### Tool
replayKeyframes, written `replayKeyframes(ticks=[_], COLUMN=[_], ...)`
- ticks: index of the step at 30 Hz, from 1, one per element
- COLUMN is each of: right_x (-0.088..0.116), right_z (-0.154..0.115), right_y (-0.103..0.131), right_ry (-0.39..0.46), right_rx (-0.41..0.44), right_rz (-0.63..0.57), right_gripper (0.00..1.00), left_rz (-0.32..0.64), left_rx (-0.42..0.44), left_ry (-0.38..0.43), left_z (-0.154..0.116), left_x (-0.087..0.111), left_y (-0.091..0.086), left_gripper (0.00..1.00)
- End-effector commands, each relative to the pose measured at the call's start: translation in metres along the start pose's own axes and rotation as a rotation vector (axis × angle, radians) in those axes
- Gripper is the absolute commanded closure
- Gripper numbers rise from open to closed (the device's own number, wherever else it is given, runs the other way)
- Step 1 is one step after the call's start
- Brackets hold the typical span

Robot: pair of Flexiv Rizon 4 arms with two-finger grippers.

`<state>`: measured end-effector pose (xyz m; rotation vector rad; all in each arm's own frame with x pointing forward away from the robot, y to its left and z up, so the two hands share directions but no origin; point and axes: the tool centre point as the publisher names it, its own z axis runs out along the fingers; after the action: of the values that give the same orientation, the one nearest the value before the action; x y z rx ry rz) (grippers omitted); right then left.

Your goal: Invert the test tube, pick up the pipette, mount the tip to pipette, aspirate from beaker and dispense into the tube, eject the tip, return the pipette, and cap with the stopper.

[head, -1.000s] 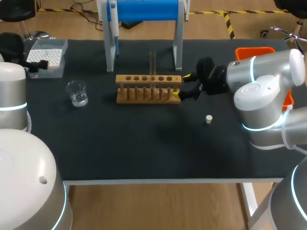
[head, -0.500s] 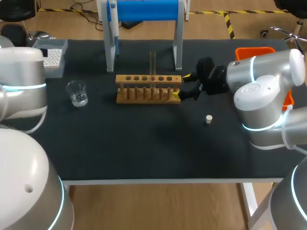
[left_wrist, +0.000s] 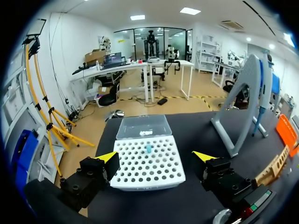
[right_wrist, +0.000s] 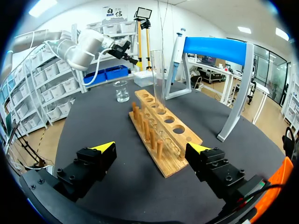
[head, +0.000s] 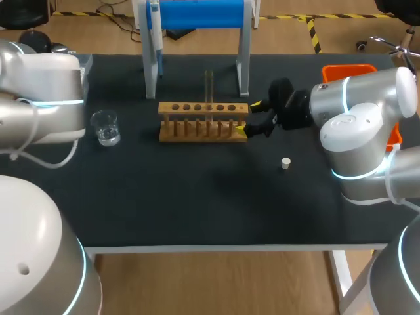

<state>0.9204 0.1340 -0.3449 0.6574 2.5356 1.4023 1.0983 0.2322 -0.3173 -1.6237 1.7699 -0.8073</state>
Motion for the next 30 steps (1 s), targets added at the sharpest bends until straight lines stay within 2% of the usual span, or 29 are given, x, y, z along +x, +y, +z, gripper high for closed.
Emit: replayKeyframes(ticks=[1,23,26,28,29,30], right_x=[0.0,0.0,0.0,0.0,0.0,0.0], right_z=[-0.001,-0.001,-0.001,-0.001,-0.001,-0.001], right_y=[0.0,0.0,0.0,0.0,0.0,0.0], right_ry=[0.001,0.001,0.001,0.001,0.001,0.001], right_rx=[-0.001,-0.001,-0.001,-0.001,-0.001,-0.001], right_rz=[-0.001,-0.001,-0.001,-0.001,-0.001,-0.001], right_gripper=[0.0,0.0,0.0,0.0,0.0,0.0], left_rz=[-0.006,-0.05,-0.049,-0.046,-0.045,-0.044], left_rx=[0.003,0.001,0.001,0.001,0.001,0.002], left_ry=[-0.01,-0.022,-0.023,-0.024,-0.024,-0.023], left_z=[0.022,0.047,0.049,0.051,0.051,0.052], left_x=[0.002,-0.006,-0.007,-0.008,-0.008,-0.008], left_y=[-0.001,-0.001,-0.003,-0.004,-0.005,-0.005], left_gripper=[0.0,0.0,0.08,0.3,0.32,0.44])
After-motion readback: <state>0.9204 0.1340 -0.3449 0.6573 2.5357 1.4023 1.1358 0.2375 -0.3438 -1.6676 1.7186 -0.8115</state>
